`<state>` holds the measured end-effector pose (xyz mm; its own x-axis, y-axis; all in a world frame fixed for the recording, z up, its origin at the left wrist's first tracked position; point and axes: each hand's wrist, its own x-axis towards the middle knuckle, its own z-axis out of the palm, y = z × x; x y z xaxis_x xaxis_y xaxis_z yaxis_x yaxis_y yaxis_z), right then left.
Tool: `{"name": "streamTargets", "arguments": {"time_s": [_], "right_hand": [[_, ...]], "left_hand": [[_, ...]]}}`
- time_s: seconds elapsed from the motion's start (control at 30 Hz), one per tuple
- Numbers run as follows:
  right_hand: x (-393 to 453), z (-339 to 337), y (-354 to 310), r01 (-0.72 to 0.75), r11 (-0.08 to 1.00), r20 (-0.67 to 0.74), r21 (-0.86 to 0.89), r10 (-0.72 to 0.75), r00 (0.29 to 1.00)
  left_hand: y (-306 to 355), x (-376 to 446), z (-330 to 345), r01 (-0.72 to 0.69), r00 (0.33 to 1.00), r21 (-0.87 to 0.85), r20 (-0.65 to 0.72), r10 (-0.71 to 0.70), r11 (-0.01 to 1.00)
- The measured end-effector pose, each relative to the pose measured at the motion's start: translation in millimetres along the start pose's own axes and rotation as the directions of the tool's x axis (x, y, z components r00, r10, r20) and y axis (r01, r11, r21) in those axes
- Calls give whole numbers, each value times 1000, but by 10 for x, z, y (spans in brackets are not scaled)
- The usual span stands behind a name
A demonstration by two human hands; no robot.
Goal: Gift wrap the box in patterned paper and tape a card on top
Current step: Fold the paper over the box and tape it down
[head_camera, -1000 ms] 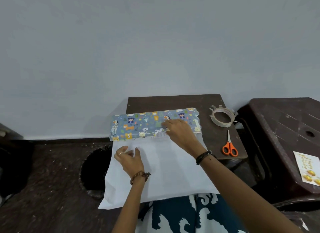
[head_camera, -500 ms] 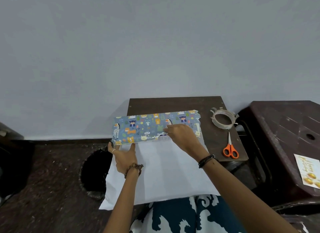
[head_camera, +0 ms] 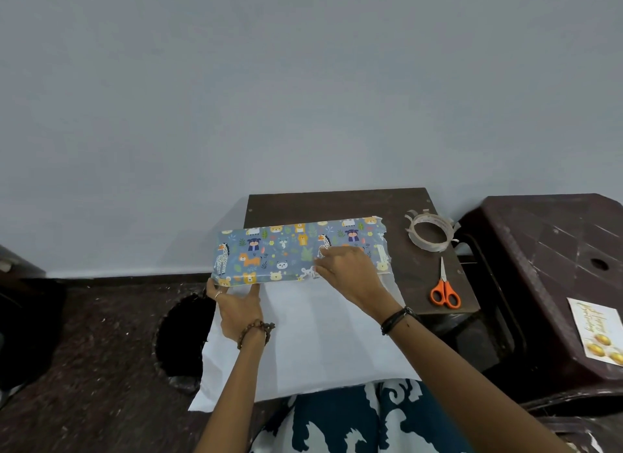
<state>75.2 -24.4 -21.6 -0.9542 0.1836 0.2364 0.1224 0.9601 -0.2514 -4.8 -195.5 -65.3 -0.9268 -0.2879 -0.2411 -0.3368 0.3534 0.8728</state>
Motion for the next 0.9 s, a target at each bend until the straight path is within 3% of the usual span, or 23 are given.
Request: {"name": "streamTargets", "arguments": {"time_s": [0.17, 0.23, 0.3, 0.37, 0.43, 0.5, 0.53, 0.6, 0.73, 0.9], "right_hand": [[45, 72, -62, -92, 992, 10, -85, 93, 996], [49, 91, -69, -81, 990, -26, -113, 78, 997], [47, 120, -45, -66, 991, -54, -113, 60, 997], [34, 142, -27, -62, 991, -66, -118, 54, 996], [35, 157, -15, -58, 991, -84, -120, 48, 995], [24, 162, -22, -57, 992, -107, -111, 45, 993], [19, 168, -18, -55, 993, -121, -105, 42, 992], [10, 164, -15, -55, 994, -137, -91, 42, 990], [17, 191, -14, -62, 997, -167, -36, 55, 984], [-82, 78, 86, -117, 971, -30, 210, 126, 992]], "left_hand": [[44, -49, -40, -10, 1000, -52, 23, 12, 999], [82, -101, -53, -36, 998, -58, -45, 33, 998], [137, -211, -54, -219, 965, 1, -145, 216, 976], [241, -292, -45, -528, 838, 117, -84, 539, 841], [328, -241, 14, -797, 600, 215, 185, 778, 564], [346, -75, 116, -928, 365, 236, 436, 822, 287], [334, 9, 165, -948, 308, 231, 512, 802, 217], [336, 90, 194, -953, 303, 206, 594, 745, 223], [308, 141, 197, -960, 278, 189, 578, 767, 206], [248, 143, 221, -946, 324, 170, 546, 773, 276]]}}
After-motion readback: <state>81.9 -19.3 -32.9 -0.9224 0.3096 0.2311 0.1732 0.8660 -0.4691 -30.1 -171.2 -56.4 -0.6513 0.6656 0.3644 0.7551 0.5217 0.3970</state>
